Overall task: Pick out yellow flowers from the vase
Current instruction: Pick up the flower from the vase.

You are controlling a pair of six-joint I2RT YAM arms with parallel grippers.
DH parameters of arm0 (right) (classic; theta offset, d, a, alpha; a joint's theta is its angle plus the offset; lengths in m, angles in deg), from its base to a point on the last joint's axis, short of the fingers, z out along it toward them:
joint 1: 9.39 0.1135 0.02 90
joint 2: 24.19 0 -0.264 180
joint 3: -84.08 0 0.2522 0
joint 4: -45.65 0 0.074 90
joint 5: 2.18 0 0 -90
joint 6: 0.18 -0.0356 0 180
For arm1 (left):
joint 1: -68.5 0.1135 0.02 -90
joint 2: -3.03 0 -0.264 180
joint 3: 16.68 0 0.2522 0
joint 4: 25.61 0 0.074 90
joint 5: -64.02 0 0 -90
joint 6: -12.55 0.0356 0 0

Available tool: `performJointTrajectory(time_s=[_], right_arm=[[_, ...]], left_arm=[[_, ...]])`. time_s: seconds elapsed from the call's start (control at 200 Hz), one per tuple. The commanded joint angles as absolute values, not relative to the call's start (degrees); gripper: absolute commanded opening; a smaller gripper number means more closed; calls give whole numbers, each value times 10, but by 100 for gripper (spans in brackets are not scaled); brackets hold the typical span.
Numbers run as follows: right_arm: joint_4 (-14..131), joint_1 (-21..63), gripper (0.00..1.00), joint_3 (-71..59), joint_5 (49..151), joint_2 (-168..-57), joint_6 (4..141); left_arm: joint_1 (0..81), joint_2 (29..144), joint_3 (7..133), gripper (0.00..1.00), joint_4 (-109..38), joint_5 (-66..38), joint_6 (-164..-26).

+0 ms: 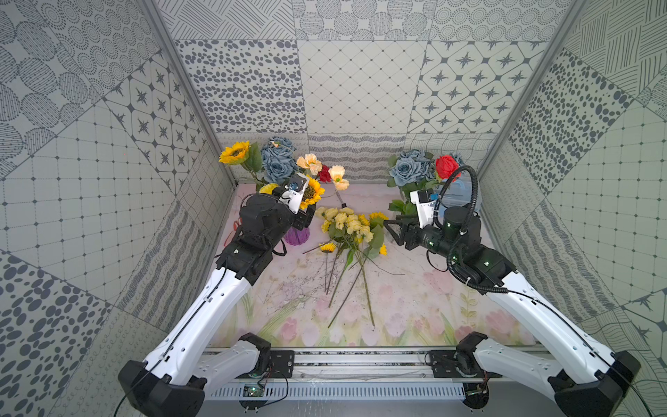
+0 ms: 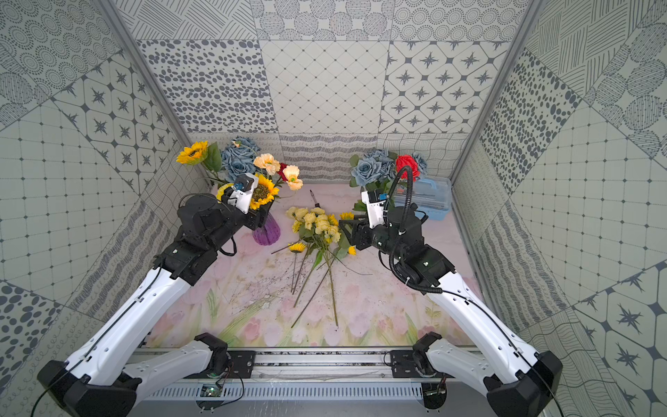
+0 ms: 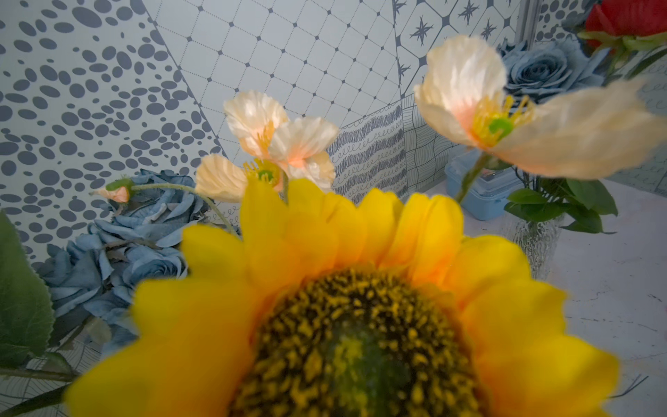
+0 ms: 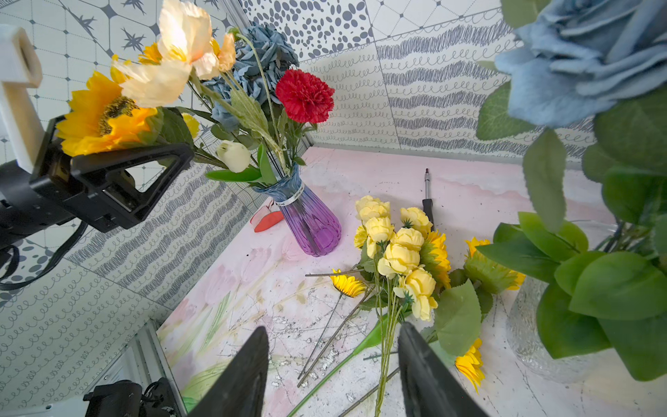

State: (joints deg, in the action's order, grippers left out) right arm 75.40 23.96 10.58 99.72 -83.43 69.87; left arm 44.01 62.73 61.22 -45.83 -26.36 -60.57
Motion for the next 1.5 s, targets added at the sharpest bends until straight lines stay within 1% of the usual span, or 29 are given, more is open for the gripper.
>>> performJointTrajectory(time_s=[0.0, 0.04, 0.14, 0.57, 0.62, 0.75, 0.946, 1.001, 1.121, 1.176, 1.321, 1.416, 1.496], right_arm=[[724, 238, 58, 111, 995, -826, 700], [723, 238, 58, 112, 996, -827, 700], [719, 238, 58, 113, 1003, -830, 701], [693, 239, 58, 75, 1072, -867, 737], [688, 239, 58, 71, 1077, -873, 740], [678, 239, 59, 58, 1103, -891, 754], [639, 239, 60, 46, 1178, -906, 761], [624, 242, 60, 48, 1201, -905, 761], [610, 253, 60, 50, 1228, -901, 771], [608, 265, 60, 52, 1231, -895, 781], [588, 315, 61, 69, 1227, -878, 811], [555, 341, 62, 79, 1238, -878, 800], [516, 359, 63, 90, 1257, -884, 778]], left_arm=[[440, 611, 618, 64, -404, -252, -583], [442, 609, 620, 62, -405, -250, -584], [440, 607, 634, 61, -415, -236, -590], [441, 568, 762, 61, -532, -161, -660], [440, 567, 792, 61, -558, -159, -675], [441, 580, 910, 60, -690, -131, -720], [441, 576, 1014, 62, -788, -121, -760], [441, 573, 1031, 62, -796, -111, -768], [441, 563, 1041, 62, -784, -79, -806], [441, 563, 1044, 63, -779, -47, -837], [441, 579, 1053, 64, -787, 24, -899], [441, 586, 1023, 64, -782, 48, -929], [441, 570, 951, 64, -725, 60, -956]])
